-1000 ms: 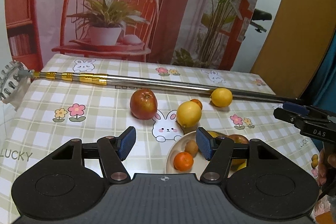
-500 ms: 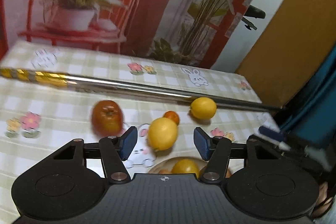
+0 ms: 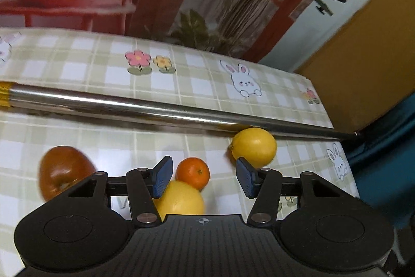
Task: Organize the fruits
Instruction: 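Grasp another orange tangerine with the left gripper while the right gripper approaches a yellow lemon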
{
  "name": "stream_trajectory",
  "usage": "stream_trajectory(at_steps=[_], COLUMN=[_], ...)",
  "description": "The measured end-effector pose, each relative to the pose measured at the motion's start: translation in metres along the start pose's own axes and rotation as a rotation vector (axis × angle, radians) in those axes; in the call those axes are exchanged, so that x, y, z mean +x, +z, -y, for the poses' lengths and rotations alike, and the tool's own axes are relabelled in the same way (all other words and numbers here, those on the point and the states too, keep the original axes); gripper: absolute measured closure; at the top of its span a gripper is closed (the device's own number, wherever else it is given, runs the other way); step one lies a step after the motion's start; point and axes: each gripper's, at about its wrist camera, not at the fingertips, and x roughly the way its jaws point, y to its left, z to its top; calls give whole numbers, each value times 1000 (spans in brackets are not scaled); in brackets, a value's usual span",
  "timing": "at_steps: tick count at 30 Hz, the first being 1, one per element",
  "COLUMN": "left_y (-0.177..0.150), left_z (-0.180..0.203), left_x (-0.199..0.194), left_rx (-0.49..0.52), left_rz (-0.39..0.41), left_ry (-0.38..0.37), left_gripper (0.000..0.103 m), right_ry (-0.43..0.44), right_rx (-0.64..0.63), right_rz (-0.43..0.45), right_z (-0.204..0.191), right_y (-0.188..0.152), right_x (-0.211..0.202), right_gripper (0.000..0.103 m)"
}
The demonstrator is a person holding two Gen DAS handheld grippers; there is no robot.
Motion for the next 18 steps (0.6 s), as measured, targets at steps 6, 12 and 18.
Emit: stream_trajectory(at_steps=[6,12,18], left_y=[6,6,6], left_z=[0,4,6], left_x=[25,44,48], left_rx=[5,48,79], left_rz=[-51,-106,-114], left_ry=[16,69,106], left_gripper=[47,56,65], right_ry=[5,21,27], right_rx=[17,36,48], right_rz=[-16,-22,-25], right_z=[7,9,12], right_y=[-1,-1,-3], right_x=[9,15,16], right_gripper=[48,48,48])
